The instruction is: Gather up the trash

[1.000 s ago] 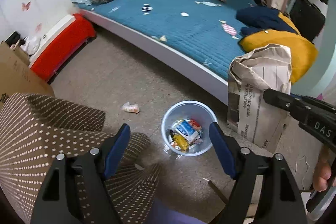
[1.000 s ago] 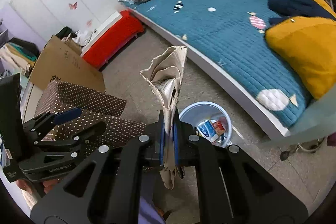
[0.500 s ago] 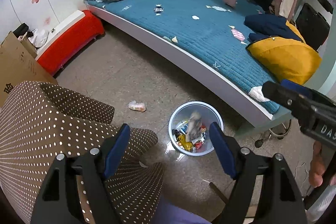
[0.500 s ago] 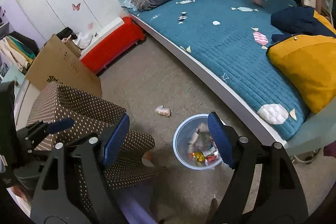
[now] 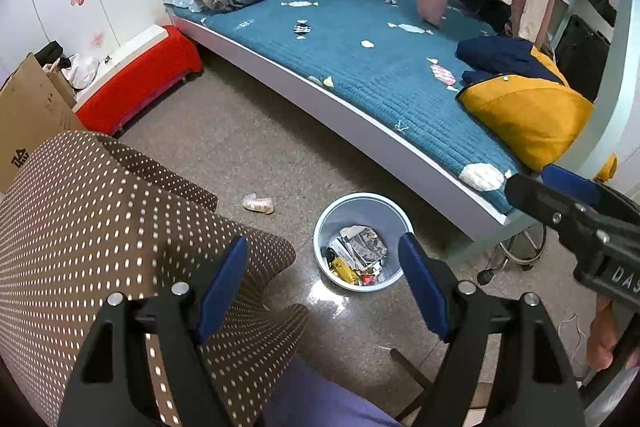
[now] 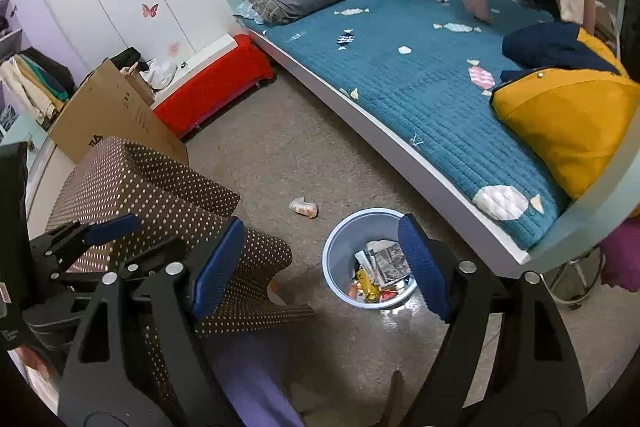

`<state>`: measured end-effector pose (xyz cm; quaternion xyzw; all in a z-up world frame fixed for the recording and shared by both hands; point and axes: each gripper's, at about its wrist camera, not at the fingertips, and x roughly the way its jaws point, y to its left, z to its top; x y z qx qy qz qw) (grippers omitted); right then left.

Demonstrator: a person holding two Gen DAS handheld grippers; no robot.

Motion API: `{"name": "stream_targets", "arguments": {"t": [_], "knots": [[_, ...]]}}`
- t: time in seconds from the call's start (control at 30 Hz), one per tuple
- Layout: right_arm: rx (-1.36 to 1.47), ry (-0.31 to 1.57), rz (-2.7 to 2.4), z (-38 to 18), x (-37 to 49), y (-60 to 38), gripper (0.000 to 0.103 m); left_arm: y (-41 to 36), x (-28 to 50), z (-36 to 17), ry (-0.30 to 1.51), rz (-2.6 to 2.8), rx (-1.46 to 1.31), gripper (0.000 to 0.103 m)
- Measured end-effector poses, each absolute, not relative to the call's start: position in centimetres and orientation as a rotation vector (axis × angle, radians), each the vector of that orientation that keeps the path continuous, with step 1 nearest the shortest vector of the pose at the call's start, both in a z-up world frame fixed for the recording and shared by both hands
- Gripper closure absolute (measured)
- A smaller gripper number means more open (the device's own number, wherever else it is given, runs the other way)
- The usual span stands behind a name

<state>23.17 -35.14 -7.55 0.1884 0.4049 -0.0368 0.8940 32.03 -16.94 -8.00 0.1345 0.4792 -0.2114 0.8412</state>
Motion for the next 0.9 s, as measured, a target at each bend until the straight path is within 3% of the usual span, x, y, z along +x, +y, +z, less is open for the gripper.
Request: {"name": "stream_targets", "arguments": {"t": [0.9], "knots": [[0.156, 0.648, -0.039, -4.9, 7.5, -24.8, 0.016, -6.8, 13.3, -4.3, 0.754, -0.260, 0.129, 0.023]]}}
